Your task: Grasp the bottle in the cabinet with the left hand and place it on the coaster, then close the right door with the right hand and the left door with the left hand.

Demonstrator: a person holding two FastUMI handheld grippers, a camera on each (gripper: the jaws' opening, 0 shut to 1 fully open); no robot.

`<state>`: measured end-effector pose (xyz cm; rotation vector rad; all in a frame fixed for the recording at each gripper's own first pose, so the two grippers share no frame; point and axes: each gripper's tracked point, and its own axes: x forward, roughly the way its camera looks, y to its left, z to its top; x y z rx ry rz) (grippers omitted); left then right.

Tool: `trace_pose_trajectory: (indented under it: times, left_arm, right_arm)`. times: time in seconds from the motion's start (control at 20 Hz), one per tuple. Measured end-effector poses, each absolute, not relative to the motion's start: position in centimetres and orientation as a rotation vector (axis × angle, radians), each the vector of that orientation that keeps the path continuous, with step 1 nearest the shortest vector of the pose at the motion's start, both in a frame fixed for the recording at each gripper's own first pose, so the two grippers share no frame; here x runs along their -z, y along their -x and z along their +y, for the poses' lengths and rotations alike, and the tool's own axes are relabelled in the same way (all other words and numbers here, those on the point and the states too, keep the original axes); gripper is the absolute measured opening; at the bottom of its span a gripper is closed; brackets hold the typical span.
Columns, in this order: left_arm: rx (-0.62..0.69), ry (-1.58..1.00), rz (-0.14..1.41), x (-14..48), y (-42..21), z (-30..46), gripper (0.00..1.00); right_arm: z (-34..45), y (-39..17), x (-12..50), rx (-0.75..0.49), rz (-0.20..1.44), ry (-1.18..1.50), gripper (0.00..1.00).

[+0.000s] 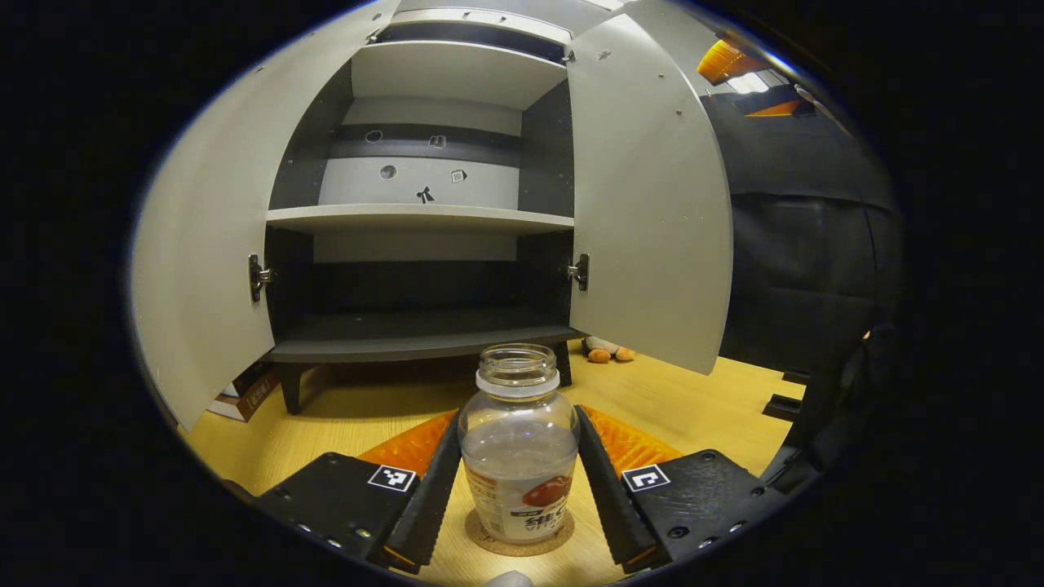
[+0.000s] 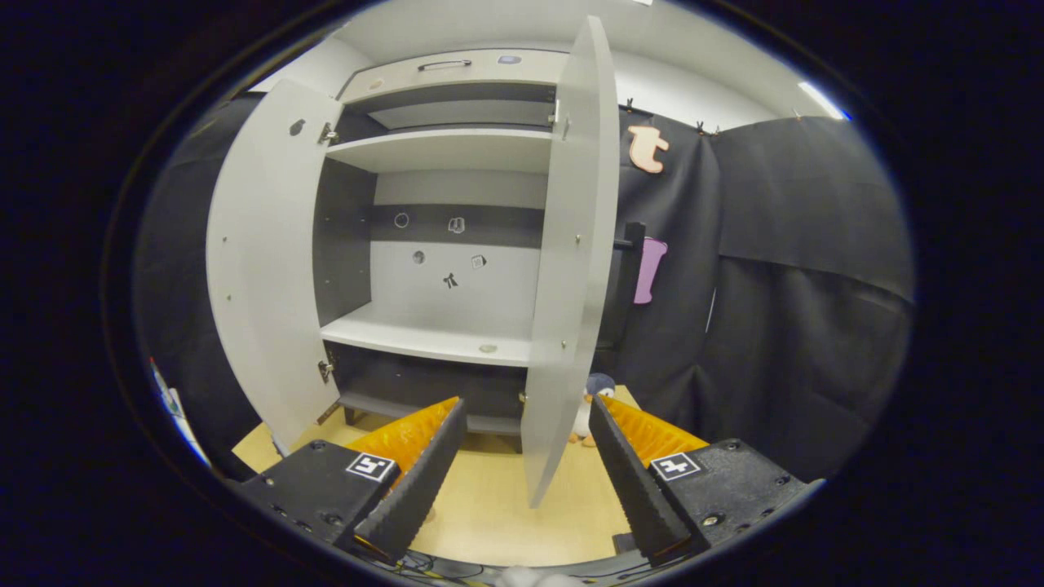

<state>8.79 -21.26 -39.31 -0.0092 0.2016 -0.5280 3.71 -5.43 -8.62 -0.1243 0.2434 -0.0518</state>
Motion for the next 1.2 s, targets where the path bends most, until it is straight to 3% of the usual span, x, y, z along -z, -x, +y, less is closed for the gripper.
trace_pose_trajectory:
  times: [0.3,0.35,0.5,0.7,0.8,1.2]
  left_arm:
    - [0.525,0.000,0.198,39.5,-8.4,-20.8,0.77]
    - [0.516,-0.013,0.210,39.9,-8.4,-20.6,0.83]
    - [0.512,-0.039,0.209,39.7,-8.3,-20.2,0.81]
    - [0.520,-0.070,0.174,37.9,-8.6,-20.6,0.92]
    - [0.523,-0.076,0.153,36.5,-8.9,-20.9,0.96]
    - [0.475,-0.096,0.111,27.7,-10.3,-20.2,0.96]
  right_arm:
    - [-5.2,-3.7,8.7,0.046,0.248,0.130,0.99]
    - [-5.2,-3.6,8.8,0.046,0.249,0.130,0.99]
    - [-5.1,-3.4,8.7,0.046,0.242,0.129,0.99]
    - [-5.0,-3.0,8.6,0.044,0.235,0.127,0.99]
    - [-5.0,-2.9,8.3,0.044,0.224,0.120,0.99]
    - [-5.8,-2.3,5.7,0.052,0.147,0.073,0.99]
